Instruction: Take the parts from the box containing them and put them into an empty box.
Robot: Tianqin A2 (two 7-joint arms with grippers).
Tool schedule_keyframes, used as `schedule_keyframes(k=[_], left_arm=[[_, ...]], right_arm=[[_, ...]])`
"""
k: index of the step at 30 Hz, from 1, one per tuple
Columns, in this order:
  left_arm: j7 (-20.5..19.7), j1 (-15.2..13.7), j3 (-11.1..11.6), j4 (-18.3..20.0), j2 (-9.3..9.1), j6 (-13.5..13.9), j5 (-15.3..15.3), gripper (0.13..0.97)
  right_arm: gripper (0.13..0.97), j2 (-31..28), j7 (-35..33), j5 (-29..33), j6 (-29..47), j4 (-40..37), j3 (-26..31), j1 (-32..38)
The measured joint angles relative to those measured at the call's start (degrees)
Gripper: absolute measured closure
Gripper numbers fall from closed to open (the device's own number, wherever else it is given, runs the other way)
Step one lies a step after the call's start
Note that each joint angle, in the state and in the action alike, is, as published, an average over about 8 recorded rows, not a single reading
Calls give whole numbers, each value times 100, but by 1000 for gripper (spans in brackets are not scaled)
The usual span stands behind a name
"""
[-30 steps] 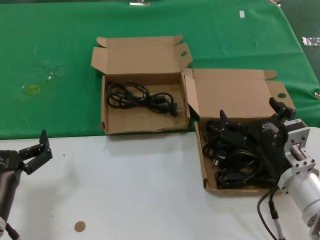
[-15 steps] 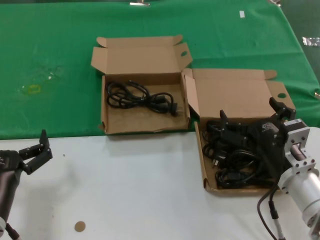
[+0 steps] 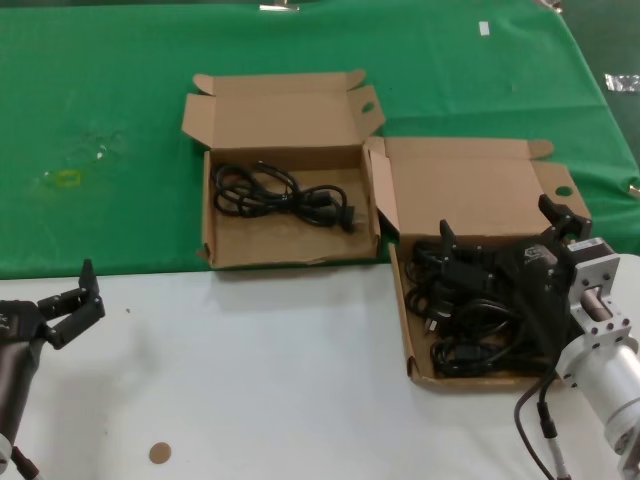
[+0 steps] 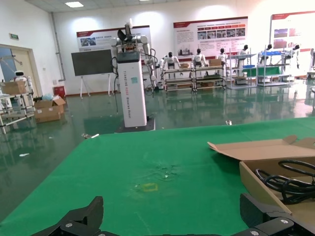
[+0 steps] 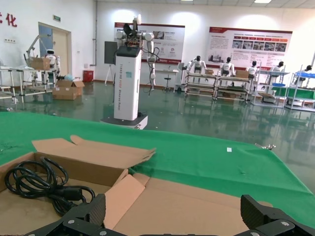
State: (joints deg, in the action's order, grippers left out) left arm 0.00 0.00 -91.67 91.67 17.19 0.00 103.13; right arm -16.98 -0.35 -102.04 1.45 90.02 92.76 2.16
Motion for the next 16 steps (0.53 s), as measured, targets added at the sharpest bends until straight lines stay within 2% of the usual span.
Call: schedule_keyframes(k=[16], left_arm=[[0,0,0,0,0,0,0,132]], right_arm=[[129,0,0,0,0,0,0,0]])
